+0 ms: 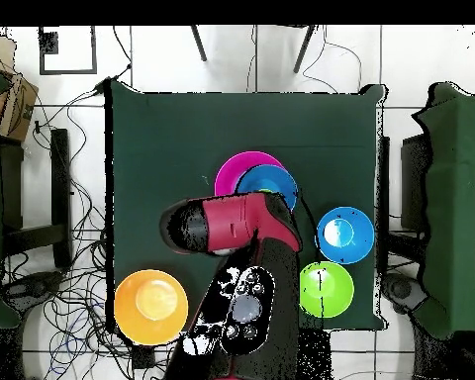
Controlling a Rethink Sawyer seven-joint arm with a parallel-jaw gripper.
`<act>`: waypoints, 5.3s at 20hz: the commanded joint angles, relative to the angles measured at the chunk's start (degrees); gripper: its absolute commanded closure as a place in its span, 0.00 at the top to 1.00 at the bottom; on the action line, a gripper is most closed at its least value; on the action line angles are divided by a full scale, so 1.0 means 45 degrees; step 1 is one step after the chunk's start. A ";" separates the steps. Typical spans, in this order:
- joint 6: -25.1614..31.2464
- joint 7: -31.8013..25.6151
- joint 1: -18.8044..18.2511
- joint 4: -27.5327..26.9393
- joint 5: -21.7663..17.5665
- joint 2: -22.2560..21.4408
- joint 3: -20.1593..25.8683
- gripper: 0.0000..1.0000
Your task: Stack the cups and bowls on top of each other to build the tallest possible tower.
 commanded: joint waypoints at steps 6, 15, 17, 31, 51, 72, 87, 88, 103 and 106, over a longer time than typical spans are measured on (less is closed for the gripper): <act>0.0419 -0.0926 -0.0060 -0.0420 -0.0569 0.0225 0.1507 0.00; 0.0661 -0.1050 -0.0043 -0.0616 -0.0567 0.0211 0.1523 0.00; 0.0716 -0.1019 0.0008 -0.0591 -0.0563 0.0167 0.1503 0.00; 0.1218 -0.1096 0.0100 -0.1159 -0.0561 0.0375 0.1524 0.00; 0.1211 -0.0870 0.0330 -0.0889 -0.0558 0.0195 0.1341 0.00; 0.1041 -0.0739 0.0306 -0.0858 -0.0503 0.0364 0.1414 0.00; 0.0336 -0.0601 0.0194 -0.0776 -0.0500 0.0509 0.1584 0.00; 0.0299 -0.0545 0.0183 -0.0791 -0.0473 0.0573 0.1603 0.00; 0.0607 -0.0647 0.0251 -0.1003 -0.0508 0.0546 0.1568 0.00; 0.0611 -0.0651 0.0270 -0.0982 -0.0525 0.0517 0.1549 0.00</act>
